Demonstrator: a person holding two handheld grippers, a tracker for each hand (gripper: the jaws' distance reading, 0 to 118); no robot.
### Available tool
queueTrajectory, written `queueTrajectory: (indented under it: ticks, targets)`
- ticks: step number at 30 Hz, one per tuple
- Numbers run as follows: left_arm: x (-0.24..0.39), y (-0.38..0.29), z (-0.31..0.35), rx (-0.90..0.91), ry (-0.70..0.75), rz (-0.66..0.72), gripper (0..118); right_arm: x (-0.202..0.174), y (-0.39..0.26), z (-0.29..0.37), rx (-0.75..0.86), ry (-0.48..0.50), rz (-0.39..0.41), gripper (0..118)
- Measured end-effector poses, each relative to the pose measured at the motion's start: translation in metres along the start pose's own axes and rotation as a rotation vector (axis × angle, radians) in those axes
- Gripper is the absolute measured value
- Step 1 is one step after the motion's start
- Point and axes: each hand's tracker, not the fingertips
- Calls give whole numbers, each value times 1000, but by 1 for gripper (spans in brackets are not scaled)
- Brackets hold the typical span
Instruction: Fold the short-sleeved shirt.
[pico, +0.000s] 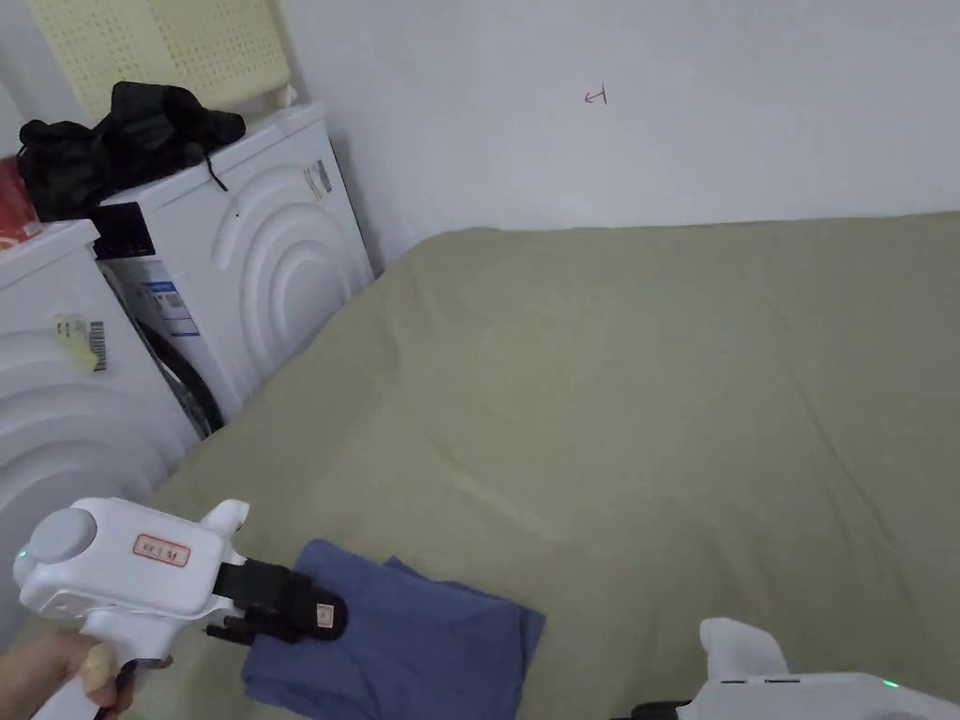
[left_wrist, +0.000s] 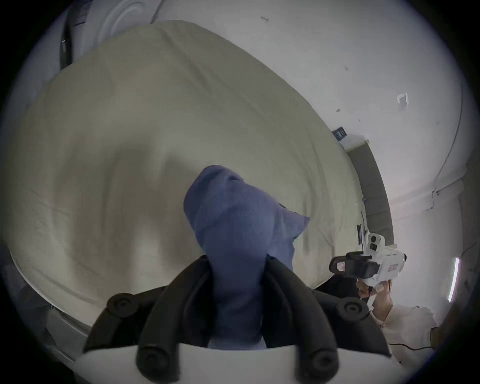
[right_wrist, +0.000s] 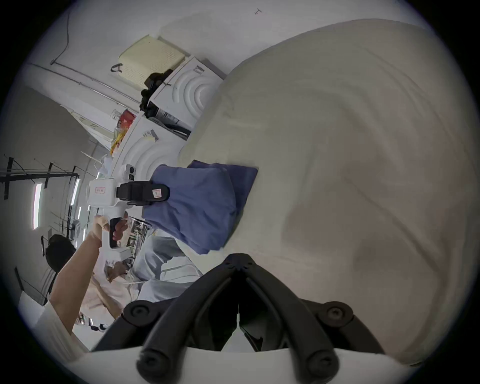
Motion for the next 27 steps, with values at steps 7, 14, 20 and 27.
queueTrajectory:
  ticks: [7, 14, 20, 27]
  targets:
    - [-6, 3, 1, -28, 193, -6, 118, -6, 5, -5, -26, -10, 23, 0]
    - [13, -13, 51, 89, 297, -50, 52, -6, 2, 31, -13, -6, 73, 0]
    - [74, -36, 51, 187, 421, -63, 3, 12, -5, 79, 50, -91, 87, 0]
    - [239, -95, -51, 233, 352, -171, 3, 69, -12, 163, 145, -255, 81, 0]
